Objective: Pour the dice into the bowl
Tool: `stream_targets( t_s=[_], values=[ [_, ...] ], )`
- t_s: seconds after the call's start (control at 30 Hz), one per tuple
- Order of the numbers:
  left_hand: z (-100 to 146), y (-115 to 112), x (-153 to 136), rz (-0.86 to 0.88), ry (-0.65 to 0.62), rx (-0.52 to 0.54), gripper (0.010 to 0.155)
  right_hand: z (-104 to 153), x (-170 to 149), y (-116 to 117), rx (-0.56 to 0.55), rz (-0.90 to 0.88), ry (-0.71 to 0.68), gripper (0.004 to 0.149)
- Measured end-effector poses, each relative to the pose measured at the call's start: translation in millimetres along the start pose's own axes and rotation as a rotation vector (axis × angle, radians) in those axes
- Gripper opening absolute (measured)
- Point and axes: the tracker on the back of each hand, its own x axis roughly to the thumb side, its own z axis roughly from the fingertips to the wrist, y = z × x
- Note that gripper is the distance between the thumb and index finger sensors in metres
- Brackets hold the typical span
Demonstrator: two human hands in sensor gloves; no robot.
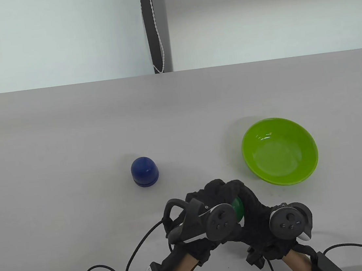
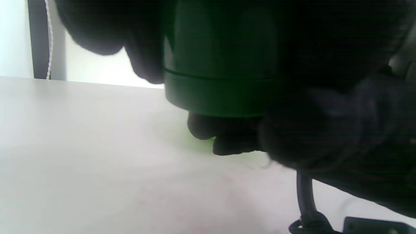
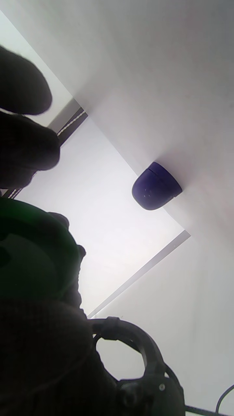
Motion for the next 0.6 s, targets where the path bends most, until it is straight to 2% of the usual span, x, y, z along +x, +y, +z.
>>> stream_targets(
  t_s=[0.03,0.2,0.27,0.4,0.6],
  values=[
    [-3.7,1.0,2.0,-0.035,-0.006,-0.030,0.102,0.6,-2.9,-1.4,-0.014,0.014,0.001,0.119],
    [-10.4,-0.4,6.3,0.002,-0.002,-0.068,0.100,2.2,-8.6,-4.1,-0.051,0.000,0.021,0.113],
    [-11.0,-0.9,5.4,0.043,0.019,-0.014,0.092,1.4,-7.0,-2.9,-0.041,-0.009,0.025,0.113],
    [-10.0,-3.7,6.2,0.043,0.021,0.036,0.092,0.6,-9.5,-1.2,-0.042,-0.043,0.035,0.113],
    [-5.7,-5.8,0.4,0.140,0.011,0.253,0.086,-0.4,-11.7,-0.2,-0.034,-0.096,0.041,0.113]
  ],
)
